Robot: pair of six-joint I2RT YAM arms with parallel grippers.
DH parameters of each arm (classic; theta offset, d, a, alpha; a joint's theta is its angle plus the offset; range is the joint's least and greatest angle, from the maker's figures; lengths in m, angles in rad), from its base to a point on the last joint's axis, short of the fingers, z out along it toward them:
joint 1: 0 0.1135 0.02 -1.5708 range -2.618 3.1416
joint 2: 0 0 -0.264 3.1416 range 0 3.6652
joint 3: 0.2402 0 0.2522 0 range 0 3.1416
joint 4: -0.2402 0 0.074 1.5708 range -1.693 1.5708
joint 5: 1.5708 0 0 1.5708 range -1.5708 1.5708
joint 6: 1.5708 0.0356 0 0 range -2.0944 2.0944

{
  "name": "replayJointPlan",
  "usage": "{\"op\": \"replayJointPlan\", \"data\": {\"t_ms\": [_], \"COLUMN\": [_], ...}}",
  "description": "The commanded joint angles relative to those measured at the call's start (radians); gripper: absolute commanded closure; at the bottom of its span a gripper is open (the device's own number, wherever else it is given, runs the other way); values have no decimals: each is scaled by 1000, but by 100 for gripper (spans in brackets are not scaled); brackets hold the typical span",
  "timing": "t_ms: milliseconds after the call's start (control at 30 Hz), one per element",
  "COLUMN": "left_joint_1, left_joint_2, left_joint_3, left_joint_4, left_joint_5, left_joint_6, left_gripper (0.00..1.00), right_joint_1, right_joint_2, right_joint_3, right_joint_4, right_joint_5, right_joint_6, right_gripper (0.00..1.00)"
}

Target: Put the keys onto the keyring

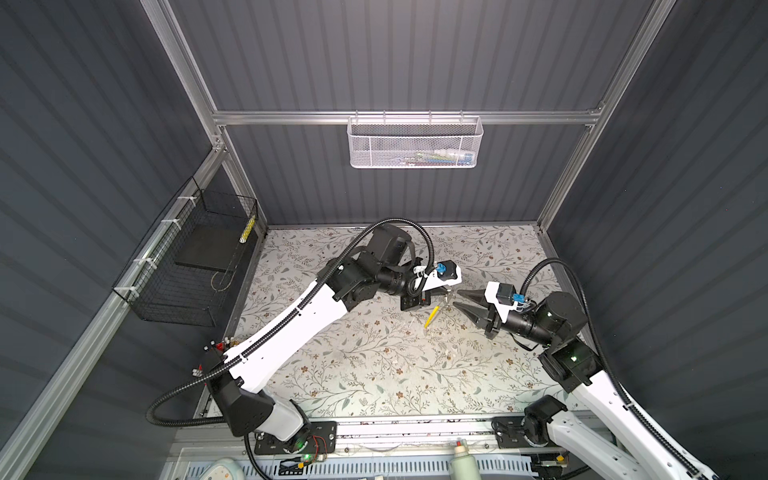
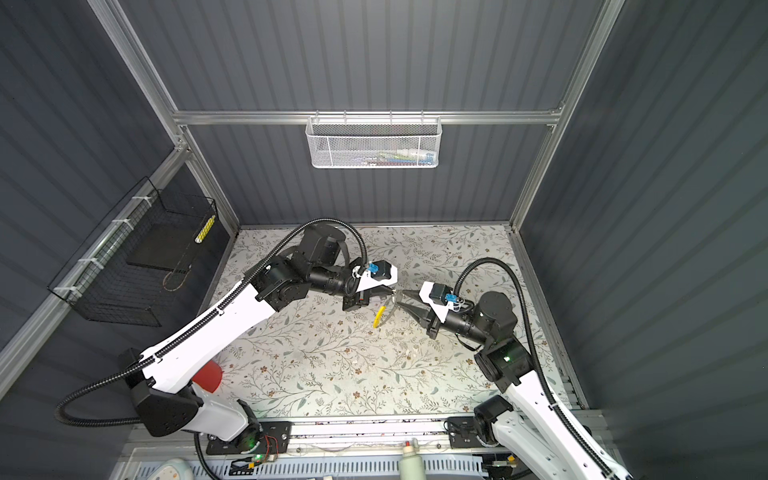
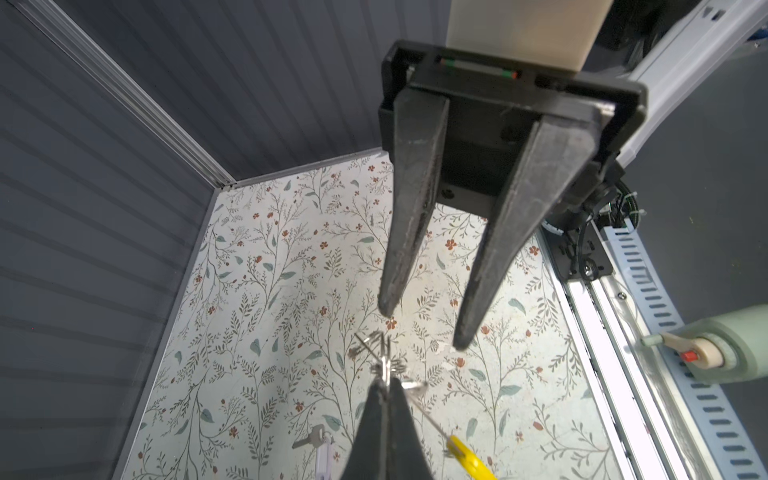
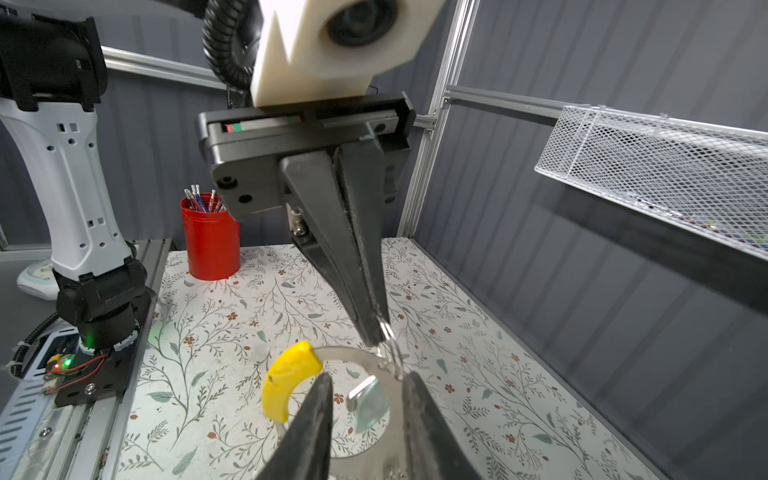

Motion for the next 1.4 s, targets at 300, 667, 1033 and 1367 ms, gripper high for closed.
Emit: {"op": "replayJointPlan", "data": {"t_ms": [300,667,1033,1367], "left_joint_1": [-62,-72,-83,-85], "left_joint_2": [43,65,74,77], "left_joint_3": [126,149,180,173], "left_joint_4": [-197,-224,-232,-237], "left_joint_5": [-110,-109,-142,-139], "left_joint_6": [38,47,56,61], "left_gripper": [100,100,100,100], "right_joint_1": [4,3,5,5], "right_joint_2": [48,52,81,68], "right_joint_3": [40,26,30,22], "right_joint_4": [-66,-5,-6,3], "right_joint_5": [-45,-84,-114,-107], "right_joint_6": [-50,-10,5,4], "right_gripper": [75,76,81,100]}}
